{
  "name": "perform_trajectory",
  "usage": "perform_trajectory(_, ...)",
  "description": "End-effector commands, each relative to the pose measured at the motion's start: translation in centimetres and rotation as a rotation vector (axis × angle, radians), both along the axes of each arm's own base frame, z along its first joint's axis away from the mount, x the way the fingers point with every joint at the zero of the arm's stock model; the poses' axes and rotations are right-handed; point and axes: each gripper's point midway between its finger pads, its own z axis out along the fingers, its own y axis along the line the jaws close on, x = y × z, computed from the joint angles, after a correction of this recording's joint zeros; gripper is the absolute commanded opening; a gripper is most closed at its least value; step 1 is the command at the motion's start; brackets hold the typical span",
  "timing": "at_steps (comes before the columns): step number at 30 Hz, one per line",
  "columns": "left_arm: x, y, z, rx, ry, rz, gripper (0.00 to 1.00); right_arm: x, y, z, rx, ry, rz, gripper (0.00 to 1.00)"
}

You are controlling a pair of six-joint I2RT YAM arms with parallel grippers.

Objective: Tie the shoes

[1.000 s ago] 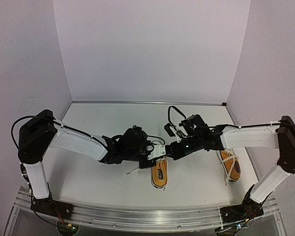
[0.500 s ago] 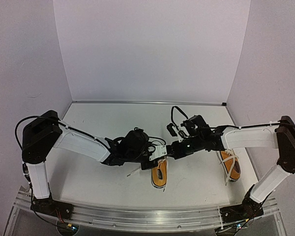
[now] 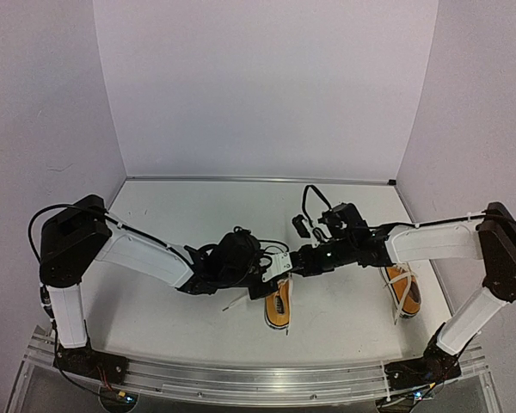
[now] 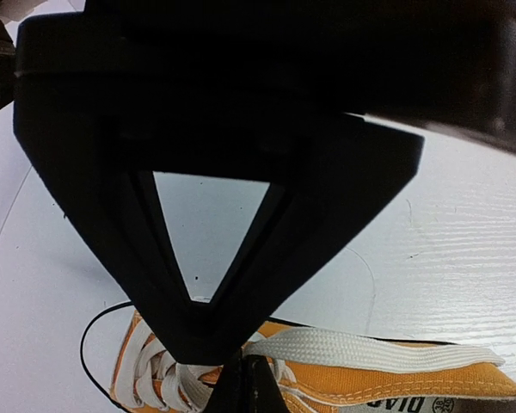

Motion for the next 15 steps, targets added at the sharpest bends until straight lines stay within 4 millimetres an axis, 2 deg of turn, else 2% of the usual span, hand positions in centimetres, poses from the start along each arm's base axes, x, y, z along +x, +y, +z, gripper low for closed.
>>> perform_trajectory(1,3.0,2.4,-1.0,-0.047,0.048,0.218,0.0,-3.8,4.2,1.8,0.131,0.008,0.193,0.0)
perform_trajectory(11,4.5,4.1,-0.7,-0.179,0.053,0.38,0.0,-3.9,4.5,2.2,0.139,0.001,0.182,0.0)
perform_trajectory(15,4.5,3.8,-0.4,-0.278,0.097,0.393,0.0,-4.0,4.5,1.9,0.135,0.007,0.179,0.0)
